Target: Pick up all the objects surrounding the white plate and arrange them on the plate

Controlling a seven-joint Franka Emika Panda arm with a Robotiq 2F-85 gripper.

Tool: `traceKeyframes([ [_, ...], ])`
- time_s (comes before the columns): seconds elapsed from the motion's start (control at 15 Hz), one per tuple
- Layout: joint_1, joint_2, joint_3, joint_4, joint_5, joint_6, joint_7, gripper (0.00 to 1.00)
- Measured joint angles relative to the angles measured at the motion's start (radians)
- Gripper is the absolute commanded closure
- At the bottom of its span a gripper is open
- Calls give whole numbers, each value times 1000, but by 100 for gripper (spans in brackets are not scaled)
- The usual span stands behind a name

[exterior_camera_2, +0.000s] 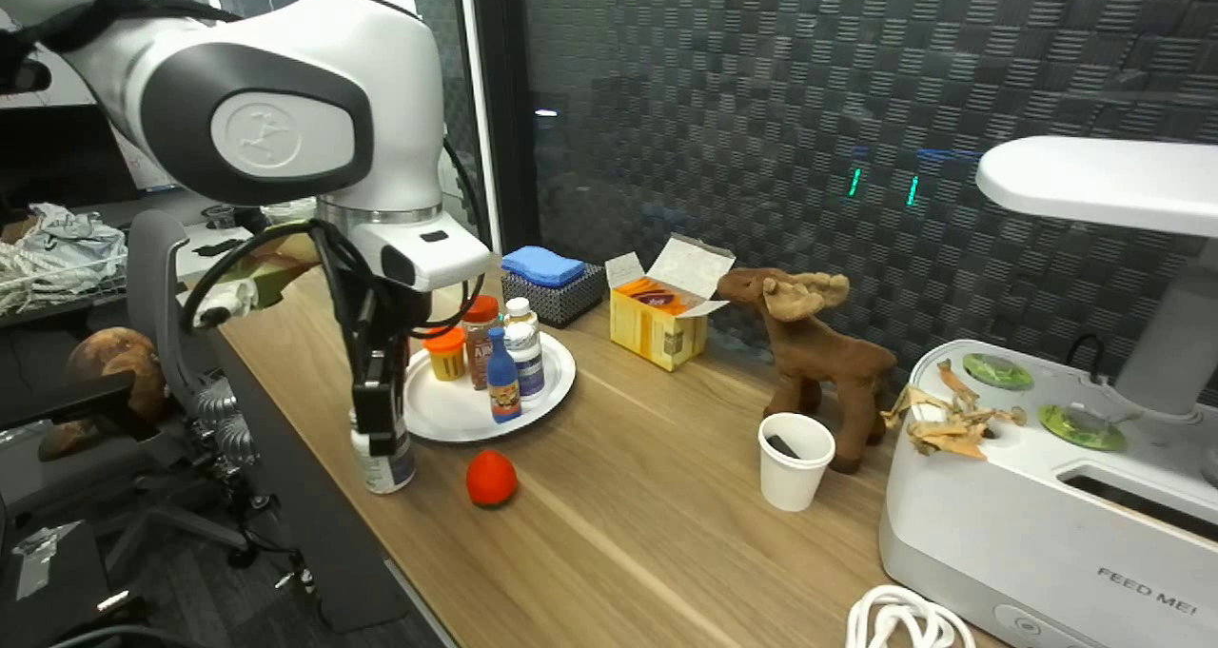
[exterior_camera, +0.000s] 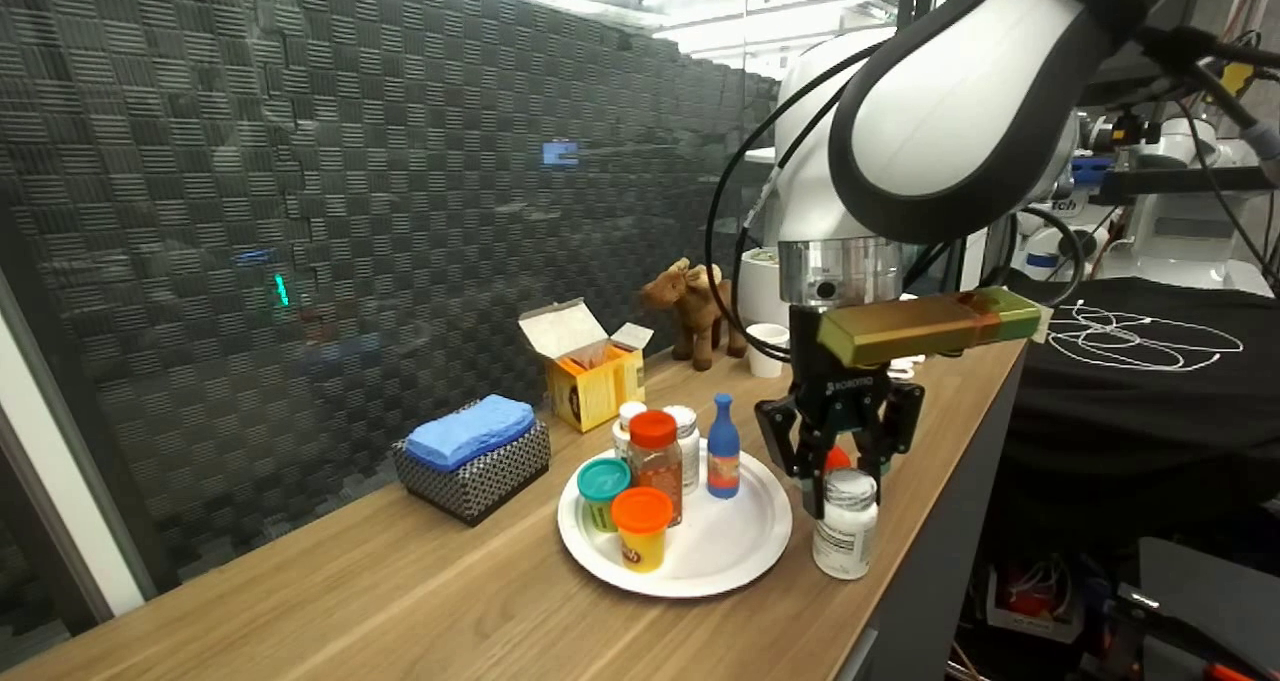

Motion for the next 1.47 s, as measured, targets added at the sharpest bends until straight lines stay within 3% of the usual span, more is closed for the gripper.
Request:
traceKeyframes([
  [0.87, 46, -22, 54, 73, -83, -25, 163, 74],
  [1.47, 53, 123, 55, 185, -83, 123, 179, 74],
])
